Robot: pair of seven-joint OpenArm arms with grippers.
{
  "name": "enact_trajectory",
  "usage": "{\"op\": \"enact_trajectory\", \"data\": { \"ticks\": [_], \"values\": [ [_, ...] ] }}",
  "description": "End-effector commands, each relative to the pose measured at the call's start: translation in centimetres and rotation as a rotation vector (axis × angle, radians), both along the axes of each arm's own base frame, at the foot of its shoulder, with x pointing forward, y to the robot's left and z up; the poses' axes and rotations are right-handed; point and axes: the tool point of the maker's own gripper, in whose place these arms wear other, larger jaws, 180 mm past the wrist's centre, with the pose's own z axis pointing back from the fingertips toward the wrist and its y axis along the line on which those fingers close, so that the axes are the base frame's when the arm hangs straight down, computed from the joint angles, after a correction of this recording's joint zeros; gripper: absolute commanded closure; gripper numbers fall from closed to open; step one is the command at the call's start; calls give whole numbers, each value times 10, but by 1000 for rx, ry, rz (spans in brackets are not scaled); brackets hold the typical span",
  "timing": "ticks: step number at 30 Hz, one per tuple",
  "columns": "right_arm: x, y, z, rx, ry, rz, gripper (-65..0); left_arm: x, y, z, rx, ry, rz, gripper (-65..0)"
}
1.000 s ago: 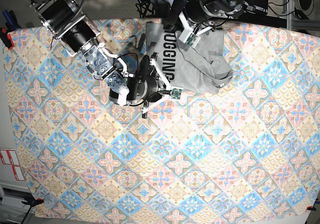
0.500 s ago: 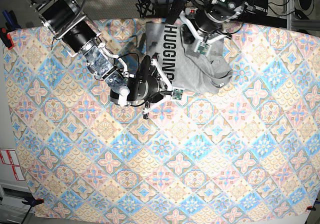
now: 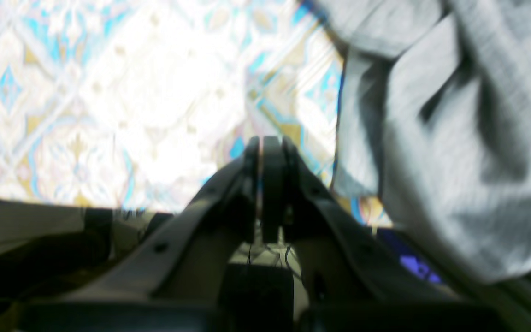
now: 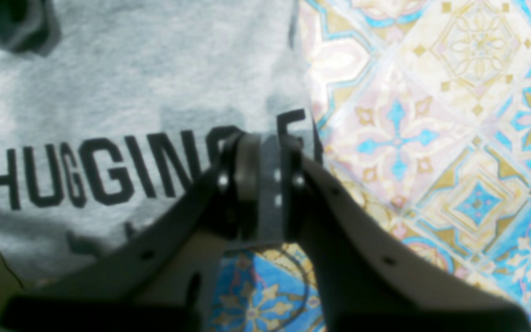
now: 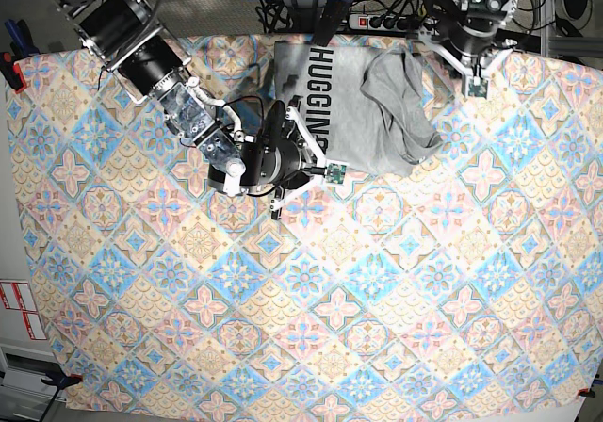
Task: Fold the T-shirt properly
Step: 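Press and tuck the folded shirt edges with both grippers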
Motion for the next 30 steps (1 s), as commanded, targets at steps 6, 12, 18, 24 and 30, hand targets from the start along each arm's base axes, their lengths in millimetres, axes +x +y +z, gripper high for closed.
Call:
{"op": "enact_trajectory", "data": {
  "ticks": [6,12,18,24,30],
  "values": [
    [10,6,12,35,-25,-2,-71,-3,-74,27,-149,-158,-173,0],
    [10,6,12,35,-26,-2,-71,0,-120,31,-246,-190,-266,0],
    [10,6,12,35,-26,-2,-71,24,-144,39,-291,-241,-276,0],
    [20,-1,16,44,-34,-40,-71,38,-145,9,-264,-168,-243,0],
    [23,-3,17,46,-37,-53,-71,44,-137,-18,-218,-117,-235,0]
  ]
}}
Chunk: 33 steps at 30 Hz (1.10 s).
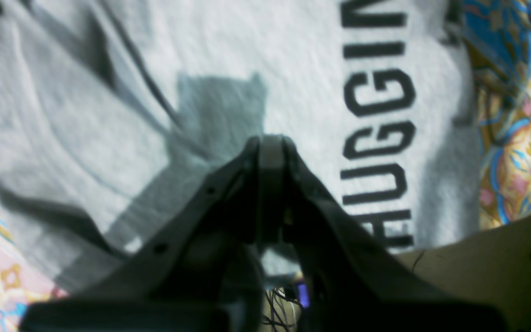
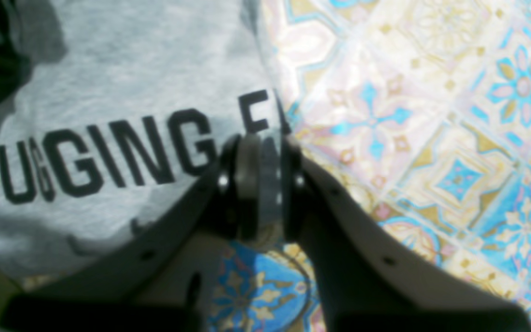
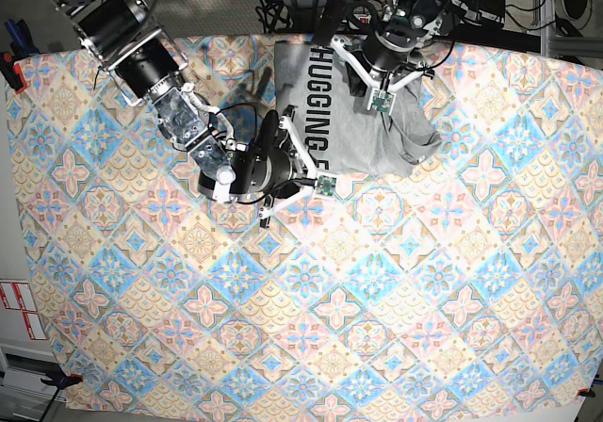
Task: Fold the T-shirt properly
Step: 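Press and tuck the folded shirt edges with both grippers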
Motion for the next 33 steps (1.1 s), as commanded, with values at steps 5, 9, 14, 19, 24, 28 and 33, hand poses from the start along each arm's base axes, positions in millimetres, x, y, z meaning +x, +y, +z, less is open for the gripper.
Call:
{"op": "enact_trajectory", "data": {
  "ticks": [5,9,14,19,24,28,33],
  "values": [
    [9,8,14,40,-30,3,-71,-2,25,1,66,-23,-37,0],
    [9,8,14,40,-30,3,-71,-5,73,-2,164,-13,55,0],
    [8,10,14,42,-29,9,-71,-10,127,-1,250,-1,182,0],
    [6,20,19,62,-35,22,-73,-13,133,1,258,3,197,0],
    [-15,57,23,96,-27,115,-72,-19,123,7,227,1,194,0],
    [-19,75,30,130,-24,130,-71,-17,103,34,167,-51,174,0],
    [-14,111,49,195,-39,159,-72,-30,82,26,133,-13,127,0]
  ]
}}
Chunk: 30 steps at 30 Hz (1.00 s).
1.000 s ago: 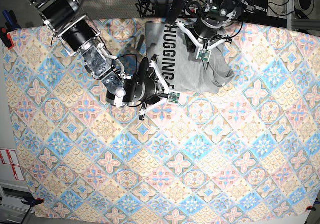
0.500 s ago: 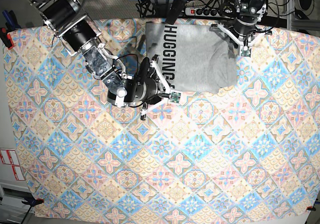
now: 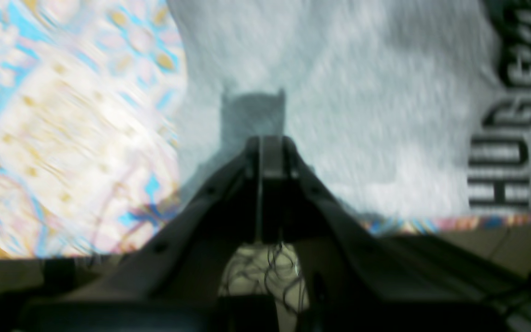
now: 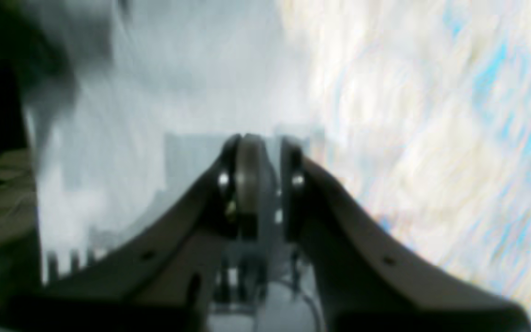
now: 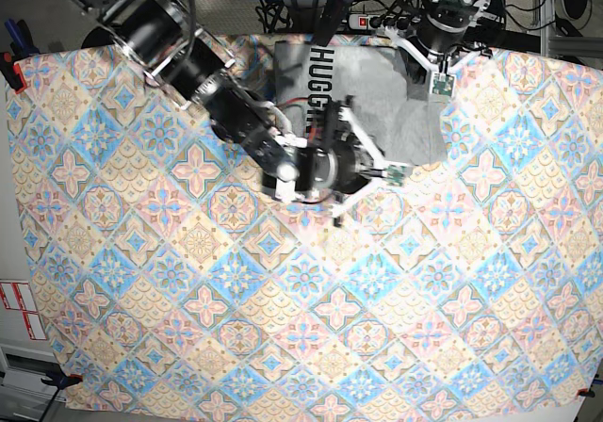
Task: Fold the T-shirt properly
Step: 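Press and tuck the folded shirt edges with both grippers, then grasp the folded shirt with both grippers and rotate it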
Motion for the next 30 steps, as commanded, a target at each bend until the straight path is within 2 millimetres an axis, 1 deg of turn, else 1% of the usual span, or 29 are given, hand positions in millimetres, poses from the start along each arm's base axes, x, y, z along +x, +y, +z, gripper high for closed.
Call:
{"op": "enact_trajectory", "data": {
  "ticks": [1,3,6,7,10,13,16,18,20,23,25,30],
  "values": [
    [3,16,12,49,-5,15,-72,-1,-5,2,-5,-9,-16,0],
    [1,20,1,25,27,21,-72,-5,-14,-1,-19,4,-37,0],
    [6,19,-16,14,70,10,-71,-6,-20,-10,-20,24,-57,0],
    [6,18,-23,12,89,3,-71,-7,-22,-17,-16,37,-66,0],
    [10,6,-46,-19,146,-33,-71,-9,-28,-32,-8,68,-97,0],
    [12,-6,-65,-47,188,-60,-71,-7,-25,-42,9,80,-104,0],
    [21,-37,-79,-98,194,-96,-71,-2,-25,-50,17,87,-87,0],
    [28,-58,-85,-119,195,-134,-71,-2,-24,-55,22,95,-81,0],
    [39,-77,-86,-119,202,-196,-71,5,-25,-53,22,81,-82,0],
    [62,-109,-83,-103,205,-312,-71,12,-24,-52,26,67,-82,0],
    [73,-132,-81,-106,198,-368,-71,24,-24,-48,24,43,-81,0],
    [83,-170,-83,-136,186,-436,-71,48,-25,-40,27,-6,-81,0]
  ]
}}
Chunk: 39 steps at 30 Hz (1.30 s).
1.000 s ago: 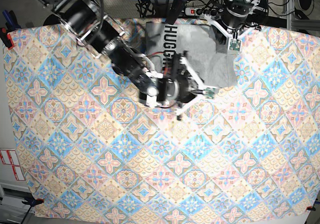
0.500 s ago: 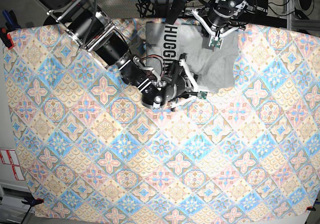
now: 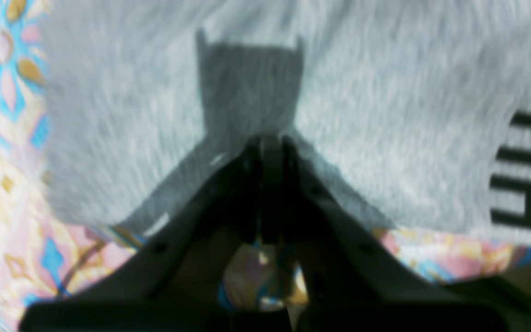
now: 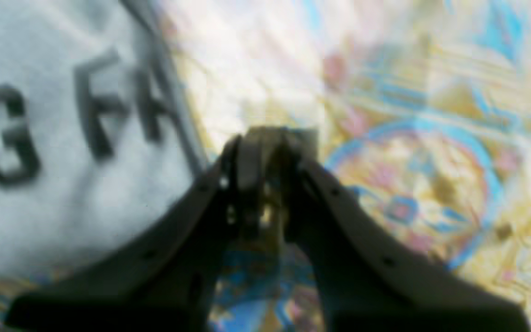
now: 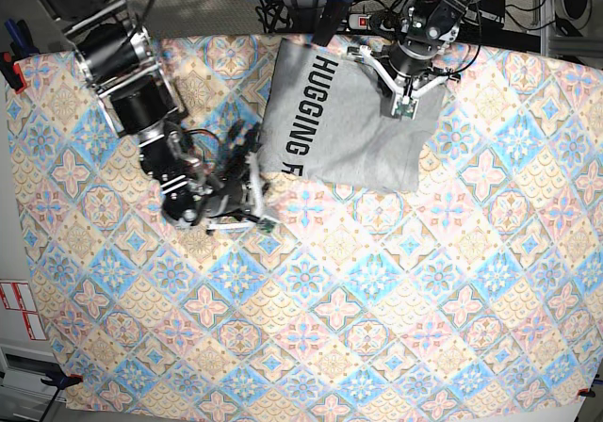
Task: Fold the T-shirt properly
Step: 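Grasp the folded shirt with both grippers and rotate it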
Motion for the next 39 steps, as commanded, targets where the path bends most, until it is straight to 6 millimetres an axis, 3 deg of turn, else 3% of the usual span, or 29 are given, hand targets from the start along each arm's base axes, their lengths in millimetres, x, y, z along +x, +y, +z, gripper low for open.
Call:
{"op": "enact_trajectory", "data": {
  "ticks": [1,3,8,15,19,21,24,28,30,33,39],
  "values": [
    [16,4,14,25,-43,-6,-71,12,2,8,8,-47,-2,0],
    [17,-3,14,21,-45,-19,-71,21,6,6,22,-54,1,0],
    [-4,-4,10,52,-38,-39,-71,55,7,-6,40,-37,41,0],
    [-16,-9,14,42,-54,-20,-71,114,-29,27,-47,-157,62,0],
    [-21,-16,13,20,-53,-15,-71,127,-34,44,-71,-206,63,0],
    [-23,-21,15,12,-62,-10,-71,123,-31,54,-75,-226,56,0],
    [-25,-23,18,10,-72,-5,-71,102,-5,59,-47,-223,69,0],
    [-28,-23,16,11,-67,-3,-71,74,41,46,13,-171,166,0],
    [-33,-23,13,11,-58,-3,-71,64,54,35,36,-139,195,0],
    [-47,-23,4,10,-27,-3,-71,66,50,30,37,-131,182,0],
    [-79,-25,-3,10,3,16,-71,90,14,10,5,-101,146,0]
  ]
}}
